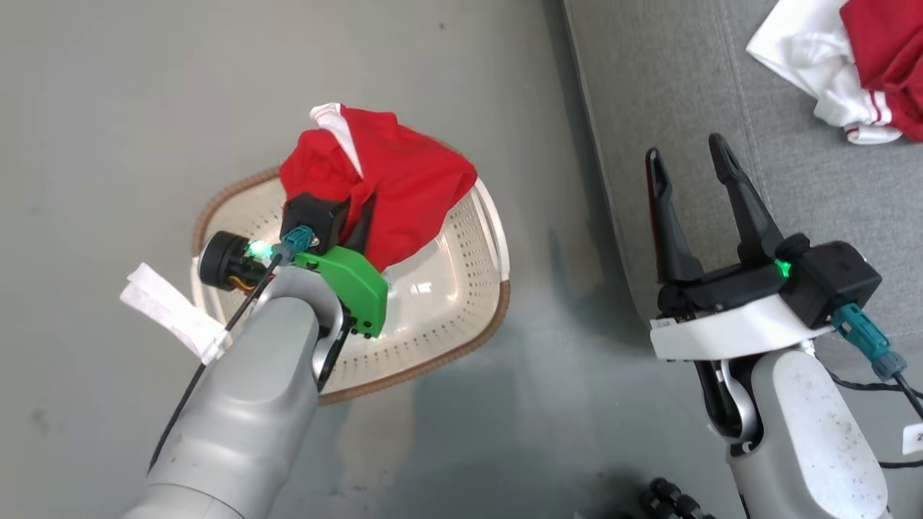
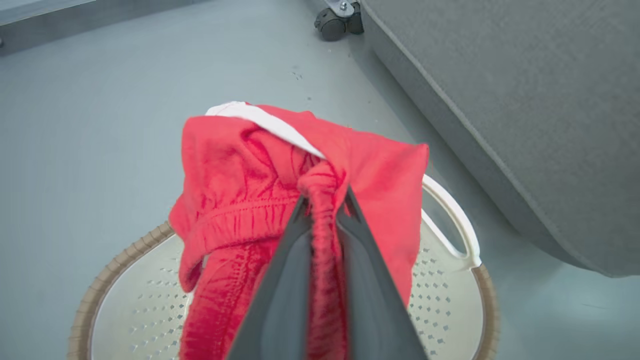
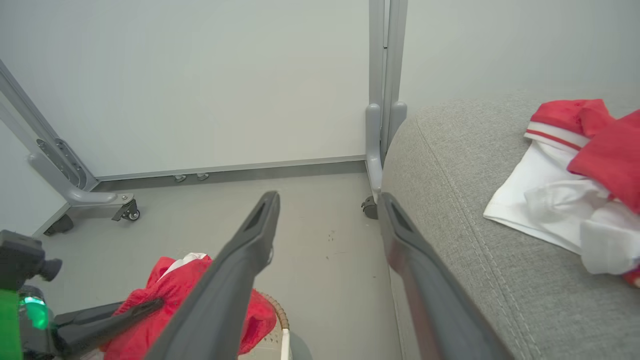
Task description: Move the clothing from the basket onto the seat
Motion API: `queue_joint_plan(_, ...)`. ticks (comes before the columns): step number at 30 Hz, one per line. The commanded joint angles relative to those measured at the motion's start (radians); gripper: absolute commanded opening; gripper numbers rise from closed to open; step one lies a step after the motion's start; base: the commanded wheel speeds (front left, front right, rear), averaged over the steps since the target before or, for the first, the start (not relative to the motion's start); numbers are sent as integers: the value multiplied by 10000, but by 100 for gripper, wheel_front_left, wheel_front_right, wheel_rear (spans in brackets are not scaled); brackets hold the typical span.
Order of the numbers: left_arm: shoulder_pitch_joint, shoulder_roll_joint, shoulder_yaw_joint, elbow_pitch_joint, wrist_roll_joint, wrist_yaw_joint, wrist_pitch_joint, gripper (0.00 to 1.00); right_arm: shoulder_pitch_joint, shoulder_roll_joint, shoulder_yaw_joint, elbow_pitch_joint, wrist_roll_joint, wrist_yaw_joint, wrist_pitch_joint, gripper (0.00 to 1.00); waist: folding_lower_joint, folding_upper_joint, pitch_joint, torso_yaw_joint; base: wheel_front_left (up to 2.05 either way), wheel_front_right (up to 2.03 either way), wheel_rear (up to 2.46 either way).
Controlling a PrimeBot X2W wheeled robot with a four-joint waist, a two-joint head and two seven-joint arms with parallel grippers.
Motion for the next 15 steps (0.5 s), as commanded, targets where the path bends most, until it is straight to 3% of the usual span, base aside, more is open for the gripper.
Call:
queue_joint_plan(1, 266, 9, 99, -505, -63, 62, -78, 0, 247, -34, -58, 37, -73, -7, -31, 100, 1, -1, -1202, 722, 0, 0, 0)
queue_joint_plan(15, 2489, 696, 1589, -6273, 202, 747, -59, 0, 1289, -35, -340, 26, -182, -7, 258, 100, 1, -1, -2999, 1376, 0, 0, 0)
